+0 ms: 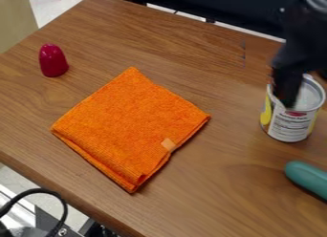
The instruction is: Move the can and place it at the upper left side of the orange cloth
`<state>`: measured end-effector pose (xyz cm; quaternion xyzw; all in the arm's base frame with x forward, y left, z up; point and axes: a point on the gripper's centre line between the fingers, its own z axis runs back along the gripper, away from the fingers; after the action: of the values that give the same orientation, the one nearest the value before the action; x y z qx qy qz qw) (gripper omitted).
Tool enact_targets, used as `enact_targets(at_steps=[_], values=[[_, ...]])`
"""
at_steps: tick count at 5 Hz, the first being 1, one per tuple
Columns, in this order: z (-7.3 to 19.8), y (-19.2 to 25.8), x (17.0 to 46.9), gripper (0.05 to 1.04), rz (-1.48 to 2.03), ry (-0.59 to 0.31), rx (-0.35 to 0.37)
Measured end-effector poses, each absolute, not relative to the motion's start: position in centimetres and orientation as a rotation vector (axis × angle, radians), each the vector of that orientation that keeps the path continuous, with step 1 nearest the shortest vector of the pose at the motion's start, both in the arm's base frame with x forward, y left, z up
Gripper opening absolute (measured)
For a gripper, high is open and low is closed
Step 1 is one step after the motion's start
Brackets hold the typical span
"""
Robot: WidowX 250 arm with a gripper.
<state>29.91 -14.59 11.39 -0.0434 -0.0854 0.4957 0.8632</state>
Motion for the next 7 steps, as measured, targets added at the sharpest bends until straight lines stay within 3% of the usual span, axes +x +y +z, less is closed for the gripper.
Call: enact_targets(at_steps=[2, 5, 7], values=[[9.5, -16.4, 31.0, 0.995, 1.111, -0.164, -0.078], [7.9, -16.5, 32.4, 0.995, 1.184, -0.176, -0.137], [8.3, -13.1, 32.8, 0.995, 1.199, -0.155, -0.02]])
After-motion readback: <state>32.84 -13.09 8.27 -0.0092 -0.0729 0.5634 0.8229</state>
